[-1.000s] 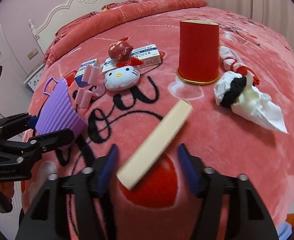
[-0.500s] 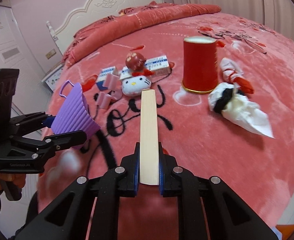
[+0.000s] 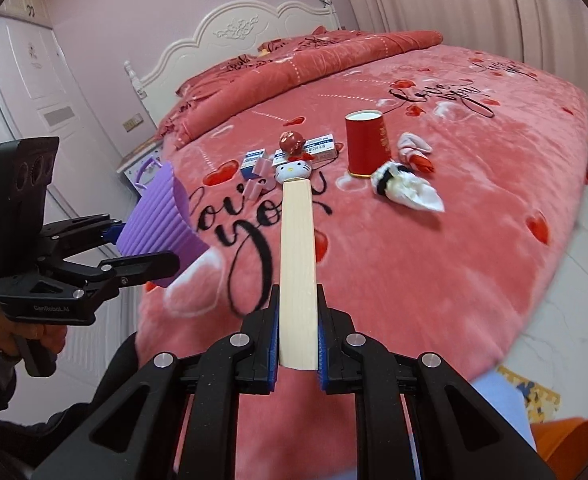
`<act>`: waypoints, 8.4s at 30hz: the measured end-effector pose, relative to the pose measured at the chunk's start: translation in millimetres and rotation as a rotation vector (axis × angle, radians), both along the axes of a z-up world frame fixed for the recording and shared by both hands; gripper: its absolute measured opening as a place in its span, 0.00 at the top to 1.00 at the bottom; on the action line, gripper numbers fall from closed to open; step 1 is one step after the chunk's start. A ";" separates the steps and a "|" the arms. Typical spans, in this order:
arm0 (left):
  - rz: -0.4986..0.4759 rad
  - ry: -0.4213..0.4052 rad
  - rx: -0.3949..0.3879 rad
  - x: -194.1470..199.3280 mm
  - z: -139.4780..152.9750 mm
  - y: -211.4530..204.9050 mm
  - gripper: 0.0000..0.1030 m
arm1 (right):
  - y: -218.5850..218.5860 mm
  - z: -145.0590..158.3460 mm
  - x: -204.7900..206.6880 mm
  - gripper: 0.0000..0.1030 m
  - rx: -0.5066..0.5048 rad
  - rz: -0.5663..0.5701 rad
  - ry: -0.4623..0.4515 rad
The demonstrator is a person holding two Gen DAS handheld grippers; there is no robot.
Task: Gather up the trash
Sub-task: 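Carry the purple cup and wooden stick over the orange bin with both tools, then open left tool dropping the purple cup while right tool drops the stick into the bin, then move both tools back over the bed toward the remaining items, then grasp the red paper cup with left tool while right tool grasps the white tissue, then carry the red cup and white tissue over the orange bin with both tools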
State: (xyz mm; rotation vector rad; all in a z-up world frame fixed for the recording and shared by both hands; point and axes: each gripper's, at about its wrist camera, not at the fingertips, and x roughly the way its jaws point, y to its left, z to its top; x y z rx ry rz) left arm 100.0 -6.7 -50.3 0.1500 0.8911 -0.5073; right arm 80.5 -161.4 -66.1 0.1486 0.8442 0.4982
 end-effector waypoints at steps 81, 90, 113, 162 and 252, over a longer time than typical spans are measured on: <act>-0.818 0.221 0.143 -65.1 -117.0 -454.0 0.23 | -421.2 -121.2 -239.1 0.57 0.056 -0.943 0.205; -0.734 0.144 0.140 -52.2 -91.3 -420.7 0.11 | -395.2 -87.3 -225.4 0.43 0.044 -0.864 0.144; -0.351 -0.057 0.113 -35.8 2.3 -238.6 0.06 | -249.1 14.6 -152.7 0.19 0.006 -0.474 -0.032; 0.015 0.066 -0.002 153.9 -43.2 -11.9 0.06 | -24.4 -13.3 107.7 0.19 -0.090 -0.027 0.014; -0.565 0.050 0.072 -40.6 -7.5 -229.9 0.54 | -199.2 30.5 -144.7 0.64 0.008 -0.296 -0.074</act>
